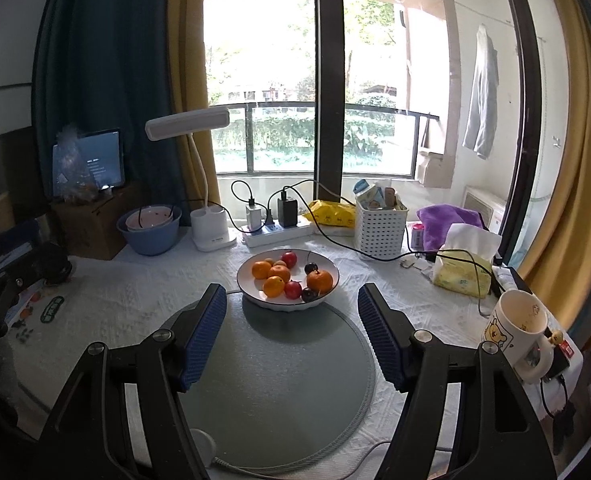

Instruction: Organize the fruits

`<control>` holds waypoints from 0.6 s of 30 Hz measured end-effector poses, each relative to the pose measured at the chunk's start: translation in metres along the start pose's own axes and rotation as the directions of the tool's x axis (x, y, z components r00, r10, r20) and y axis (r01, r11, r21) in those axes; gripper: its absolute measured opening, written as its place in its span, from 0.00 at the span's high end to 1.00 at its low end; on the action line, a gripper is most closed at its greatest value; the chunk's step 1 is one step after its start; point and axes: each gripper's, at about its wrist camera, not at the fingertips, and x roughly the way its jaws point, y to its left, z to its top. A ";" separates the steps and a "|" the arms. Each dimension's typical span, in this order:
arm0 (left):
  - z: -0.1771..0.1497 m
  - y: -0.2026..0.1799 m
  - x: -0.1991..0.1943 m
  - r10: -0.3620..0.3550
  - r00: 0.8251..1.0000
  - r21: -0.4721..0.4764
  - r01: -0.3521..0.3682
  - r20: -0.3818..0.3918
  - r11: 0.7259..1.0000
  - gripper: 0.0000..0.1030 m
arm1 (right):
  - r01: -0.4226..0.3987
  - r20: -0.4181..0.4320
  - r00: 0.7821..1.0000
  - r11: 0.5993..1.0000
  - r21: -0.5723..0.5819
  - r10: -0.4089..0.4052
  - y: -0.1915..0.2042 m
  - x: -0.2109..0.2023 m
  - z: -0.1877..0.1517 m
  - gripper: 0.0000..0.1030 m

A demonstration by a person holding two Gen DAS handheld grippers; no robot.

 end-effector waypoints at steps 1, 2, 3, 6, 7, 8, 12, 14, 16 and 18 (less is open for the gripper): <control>0.000 0.000 0.000 -0.002 1.000 0.000 0.002 0.000 1.000 0.05 | 0.001 0.001 1.000 1.000 0.001 -0.001 -0.001 0.000 0.000 0.31; 0.000 0.000 0.000 -0.003 1.000 0.002 0.003 0.001 1.000 0.05 | 0.001 0.001 1.000 1.000 0.002 -0.001 -0.001 0.000 -0.001 0.31; 0.001 -0.001 0.000 -0.004 1.000 0.004 0.004 0.003 1.000 0.05 | 0.001 0.000 1.000 1.000 0.001 -0.001 -0.001 -0.001 -0.001 0.31; 0.001 -0.002 -0.001 -0.007 1.000 0.007 0.007 0.001 1.000 0.05 | 0.000 0.003 1.000 1.000 -0.001 0.000 0.000 -0.001 -0.001 0.31; 0.001 -0.002 -0.001 -0.005 1.000 0.006 0.005 0.003 1.000 0.05 | 0.000 0.003 1.000 1.000 -0.001 0.000 -0.001 -0.001 -0.001 0.31; 0.001 -0.002 -0.001 -0.006 1.000 0.006 0.006 0.002 1.000 0.05 | 0.002 0.002 1.000 1.000 0.000 -0.002 0.000 -0.001 -0.001 0.31; 0.002 -0.003 0.000 -0.003 1.000 0.002 0.003 0.004 1.000 0.05 | 0.004 0.002 1.000 1.000 -0.001 -0.004 0.000 -0.001 -0.001 0.31; 0.002 -0.003 0.001 -0.004 1.000 0.003 0.004 0.004 1.000 0.05 | 0.005 0.000 1.000 1.000 -0.001 -0.005 0.000 -0.001 -0.002 0.31; 0.002 -0.004 0.000 -0.006 1.000 0.006 0.006 0.004 1.000 0.05 | 0.004 0.001 1.000 1.000 -0.001 -0.004 0.000 -0.001 -0.001 0.31; 0.002 -0.004 0.001 -0.010 1.000 0.006 0.010 0.002 1.000 0.05 | 0.006 0.000 1.000 1.000 -0.002 -0.006 0.000 -0.001 -0.001 0.31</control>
